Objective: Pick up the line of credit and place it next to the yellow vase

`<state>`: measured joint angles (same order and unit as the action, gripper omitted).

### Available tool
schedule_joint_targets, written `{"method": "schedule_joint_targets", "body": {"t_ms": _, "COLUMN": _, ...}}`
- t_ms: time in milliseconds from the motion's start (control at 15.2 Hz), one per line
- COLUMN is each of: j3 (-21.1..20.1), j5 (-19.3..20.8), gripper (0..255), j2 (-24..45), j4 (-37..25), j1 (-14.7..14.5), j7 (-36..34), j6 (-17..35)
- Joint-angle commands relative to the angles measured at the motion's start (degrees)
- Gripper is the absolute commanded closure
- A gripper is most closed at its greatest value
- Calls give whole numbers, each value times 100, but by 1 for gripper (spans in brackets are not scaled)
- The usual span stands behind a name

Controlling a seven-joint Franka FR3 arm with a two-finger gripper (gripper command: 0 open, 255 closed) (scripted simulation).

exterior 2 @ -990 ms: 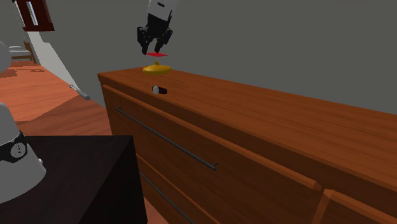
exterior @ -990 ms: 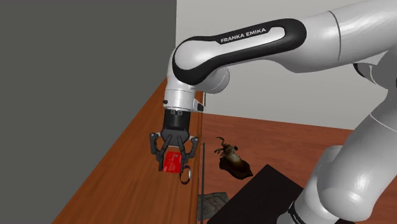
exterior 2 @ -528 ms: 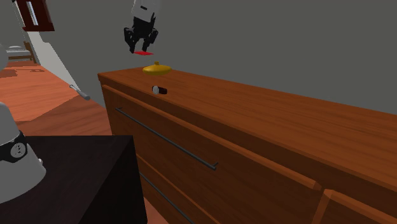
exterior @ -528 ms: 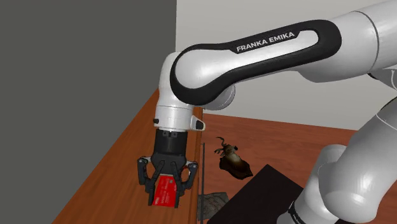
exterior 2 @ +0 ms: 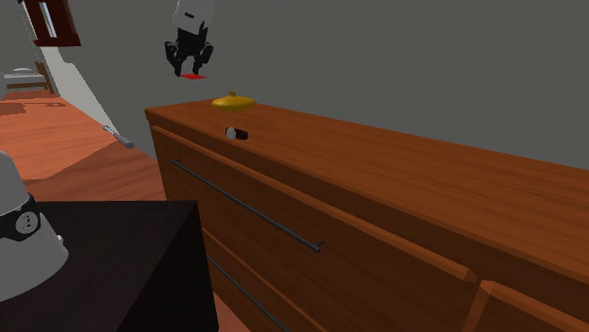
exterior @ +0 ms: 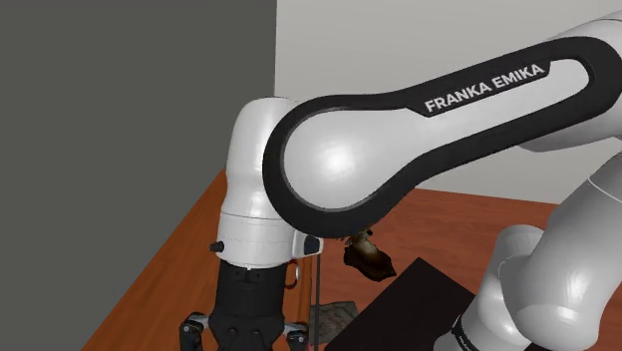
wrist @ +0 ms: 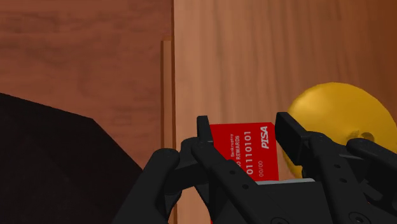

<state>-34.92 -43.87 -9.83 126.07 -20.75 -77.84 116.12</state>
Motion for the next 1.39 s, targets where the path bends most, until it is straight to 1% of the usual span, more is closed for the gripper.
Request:
{"method": "schedule_joint_targets", "body": {"t_ms": 0, "j3": -184, "j5": -18, "gripper": 255, "j2": 71, "j4": -85, "j1": -116, "j7": -258, "j6": 169}}
{"method": "schedule_joint_targets", "body": {"t_ms": 66, "j3": -278, "j5": -18, "gripper": 255, "j2": 119, "j4": -121, "j1": -174, "j7": -378, "j6": 266}}
{"method": "schedule_joint_targets", "body": {"t_ms": 660, "j3": -399, "j5": -90, "gripper": 255, "j2": 493, "j4": 237, "j1": -224, "j7": -78, "j6": 925}}
{"method": "schedule_joint_targets", "body": {"t_ms": 1320, "j3": -504, "j5": -133, "gripper": 255, "j2": 1056, "j4": 528, "j1": -294, "j7": 249, "j6": 1694}}
